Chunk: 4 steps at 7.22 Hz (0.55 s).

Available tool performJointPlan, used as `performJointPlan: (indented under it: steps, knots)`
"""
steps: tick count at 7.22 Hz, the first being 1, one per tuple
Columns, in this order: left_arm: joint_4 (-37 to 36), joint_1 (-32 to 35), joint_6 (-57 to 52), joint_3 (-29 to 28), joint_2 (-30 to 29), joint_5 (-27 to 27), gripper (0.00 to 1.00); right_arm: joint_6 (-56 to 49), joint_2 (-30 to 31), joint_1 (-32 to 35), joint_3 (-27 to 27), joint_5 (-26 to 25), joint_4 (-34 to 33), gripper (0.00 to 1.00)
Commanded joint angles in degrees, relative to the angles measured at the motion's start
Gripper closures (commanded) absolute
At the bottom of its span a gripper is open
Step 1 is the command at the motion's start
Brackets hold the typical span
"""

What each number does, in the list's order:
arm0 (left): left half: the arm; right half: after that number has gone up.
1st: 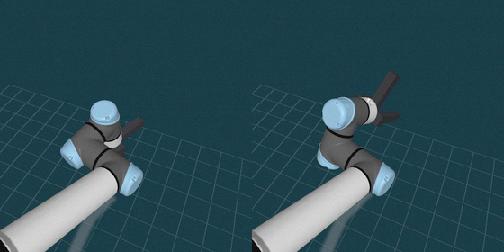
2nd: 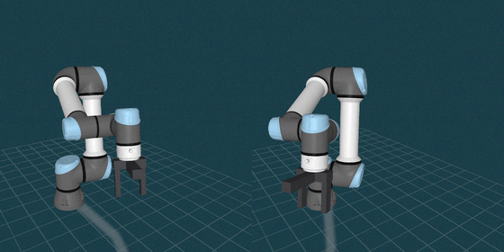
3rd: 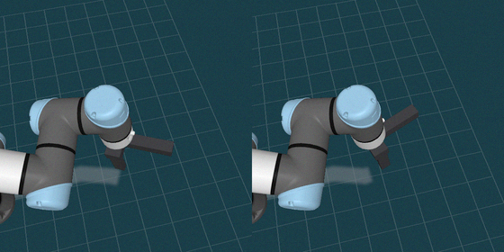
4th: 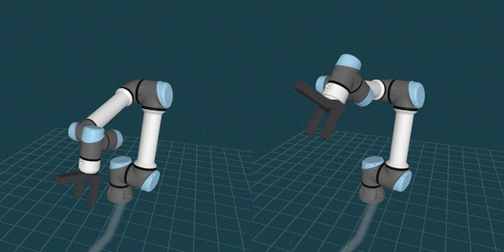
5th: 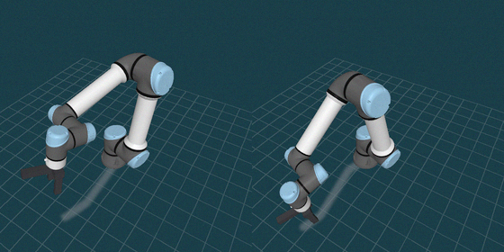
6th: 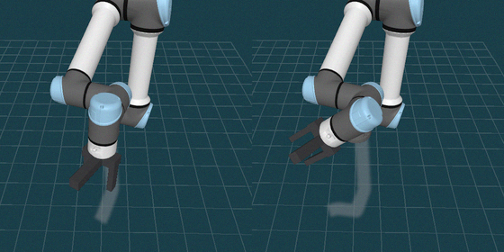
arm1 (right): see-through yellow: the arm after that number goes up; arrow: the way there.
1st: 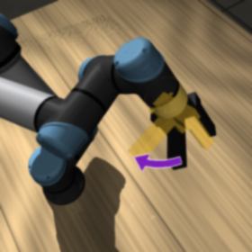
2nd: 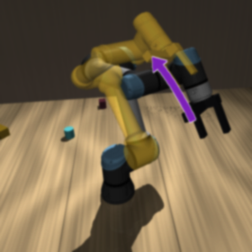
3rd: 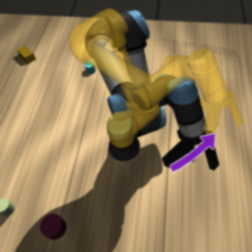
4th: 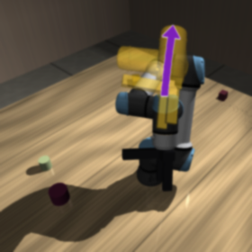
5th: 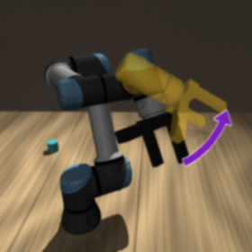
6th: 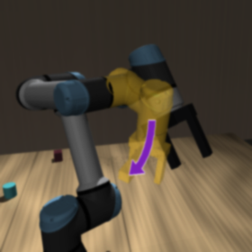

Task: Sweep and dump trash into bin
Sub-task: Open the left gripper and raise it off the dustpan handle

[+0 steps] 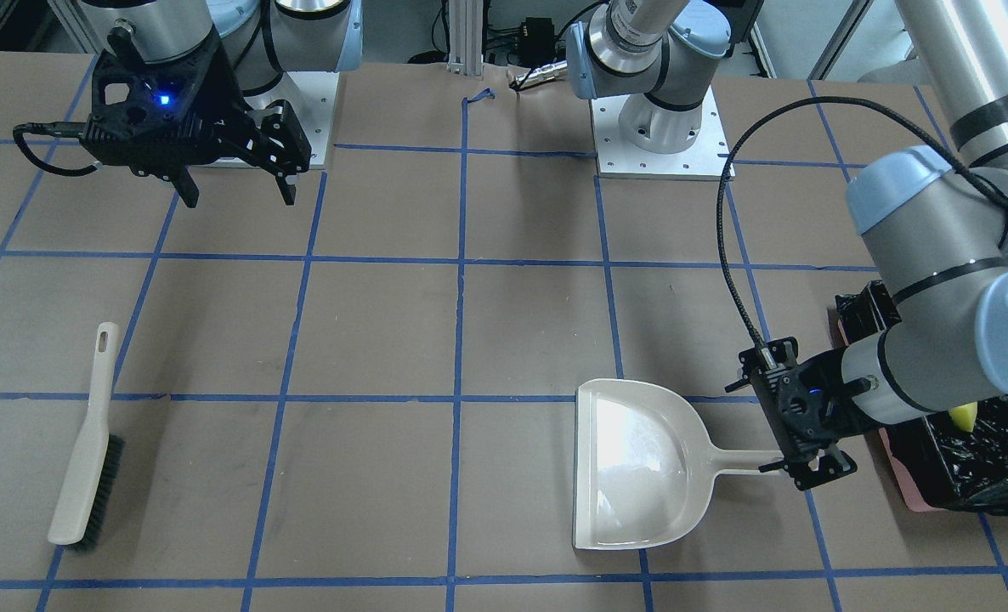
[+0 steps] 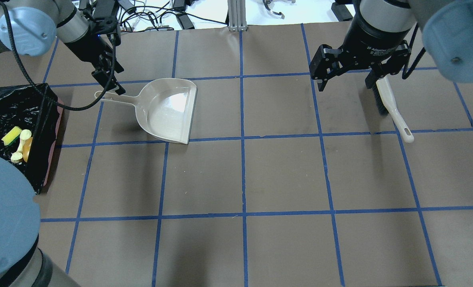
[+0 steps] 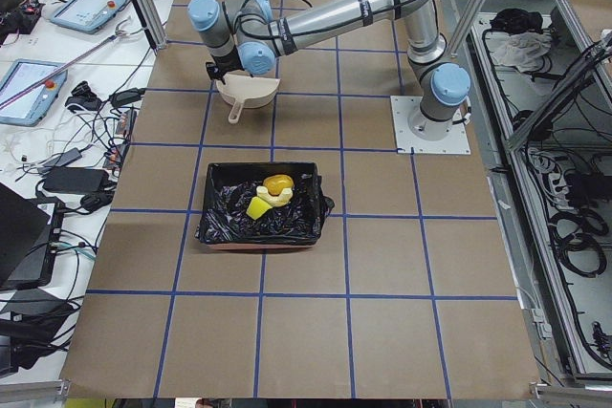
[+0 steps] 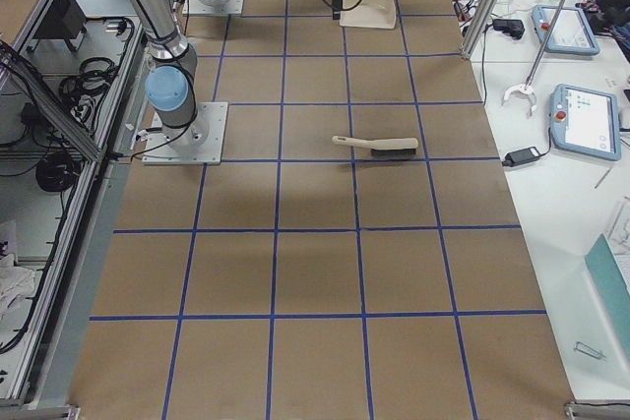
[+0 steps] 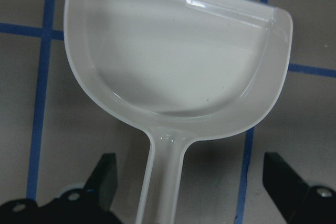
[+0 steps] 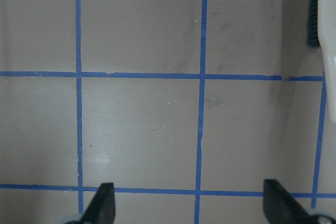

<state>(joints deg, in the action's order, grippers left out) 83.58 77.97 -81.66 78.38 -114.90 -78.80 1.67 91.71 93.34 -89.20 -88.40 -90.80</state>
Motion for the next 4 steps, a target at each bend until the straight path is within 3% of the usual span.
performJointPlan:
  steps: [1, 4]
  knots:
    - [0.62, 0.25, 17.42, -0.07, 5.89, 0.4, 0.0, 0.0, 0.05, 0.0, -0.01, 0.07, 0.01, 0.0]
    - [1.59, 4.46, 47.19, -0.16, 9.77, -0.21, 0.0, 0.0, 0.05, 0.0, -0.01, 0.16, 0.01, 0.0]
